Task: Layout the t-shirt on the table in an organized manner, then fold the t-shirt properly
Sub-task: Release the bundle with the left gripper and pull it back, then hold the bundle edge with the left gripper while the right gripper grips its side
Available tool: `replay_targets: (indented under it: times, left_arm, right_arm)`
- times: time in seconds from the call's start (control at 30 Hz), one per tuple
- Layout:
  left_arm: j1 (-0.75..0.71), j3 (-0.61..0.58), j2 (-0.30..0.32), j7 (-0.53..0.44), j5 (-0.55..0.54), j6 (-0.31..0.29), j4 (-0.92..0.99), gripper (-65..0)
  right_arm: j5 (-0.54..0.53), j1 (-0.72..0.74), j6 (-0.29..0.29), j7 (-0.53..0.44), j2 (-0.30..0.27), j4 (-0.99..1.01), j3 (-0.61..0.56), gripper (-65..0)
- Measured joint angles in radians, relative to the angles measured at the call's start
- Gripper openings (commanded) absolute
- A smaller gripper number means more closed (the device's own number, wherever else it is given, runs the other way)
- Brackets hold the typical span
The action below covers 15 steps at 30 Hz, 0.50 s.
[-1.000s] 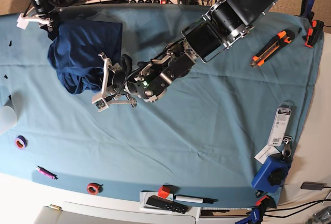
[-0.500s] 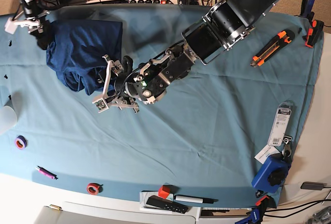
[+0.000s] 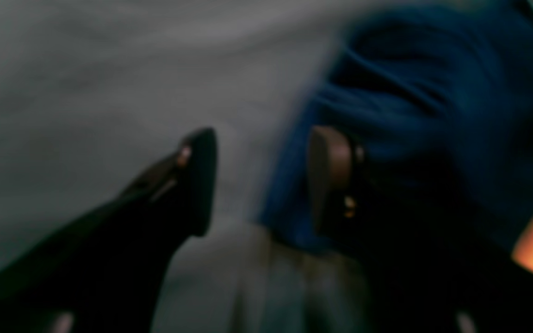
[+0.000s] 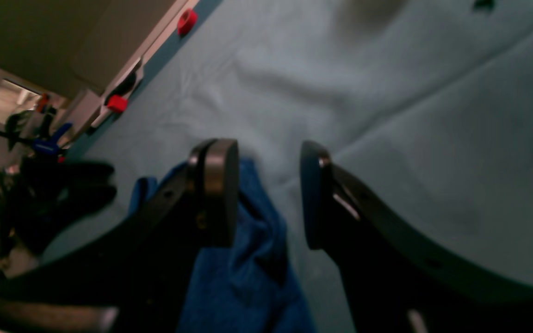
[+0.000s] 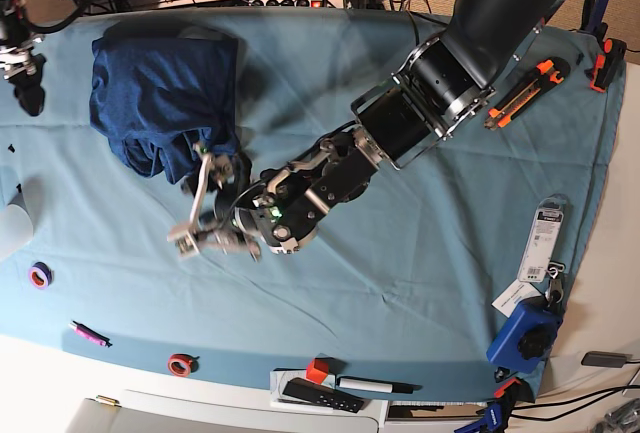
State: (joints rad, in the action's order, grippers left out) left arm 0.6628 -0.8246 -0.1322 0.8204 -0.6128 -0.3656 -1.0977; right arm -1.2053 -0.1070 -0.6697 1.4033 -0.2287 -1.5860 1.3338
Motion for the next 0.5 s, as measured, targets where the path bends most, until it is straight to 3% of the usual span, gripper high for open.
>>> replay_targets:
  times: [0.1,0.17,0.3,0.5]
  left_arm:
    - [-0.021,0.000,0.000,0.089,-0.164,-0.167,-0.001,-41.6]
    - [-0.041,0.000,0.000,0.121,-0.216,-0.211,-0.001,-41.6]
    - [-0.076,0.000,0.000,0.122,-0.215,-0.209,-0.001,-41.6]
    - [-0.089,0.000,0.000,0.107,-0.185,-0.209,-0.001,-41.6]
  right_arm:
    - [0.002,0.014,-0.001,0.005,-0.047,0.000,-0.041,-48.7]
    - [0.009,0.023,-0.002,0.006,-0.078,0.000,-0.106,-48.7]
    - [0.122,0.064,-0.003,-0.006,-0.117,0.000,-0.302,-48.7]
    - [0.246,0.118,0.011,-0.048,-0.116,0.000,-0.550,-48.6]
